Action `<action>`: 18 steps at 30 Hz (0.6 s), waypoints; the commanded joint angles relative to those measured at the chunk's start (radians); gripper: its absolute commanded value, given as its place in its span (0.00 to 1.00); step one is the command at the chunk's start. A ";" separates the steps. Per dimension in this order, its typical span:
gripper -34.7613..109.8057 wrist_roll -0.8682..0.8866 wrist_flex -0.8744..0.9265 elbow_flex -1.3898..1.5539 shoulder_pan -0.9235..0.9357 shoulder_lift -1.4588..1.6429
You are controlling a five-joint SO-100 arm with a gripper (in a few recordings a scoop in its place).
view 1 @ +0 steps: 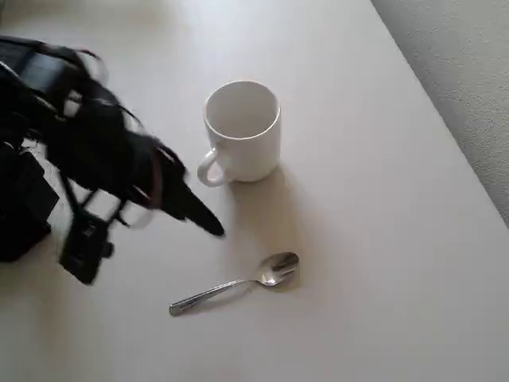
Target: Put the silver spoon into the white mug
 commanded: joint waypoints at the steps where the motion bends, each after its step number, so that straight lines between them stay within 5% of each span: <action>1: 0.43 0.110 0.025 -0.230 0.021 -0.189; 18: 0.43 0.138 0.026 -0.566 0.074 -0.620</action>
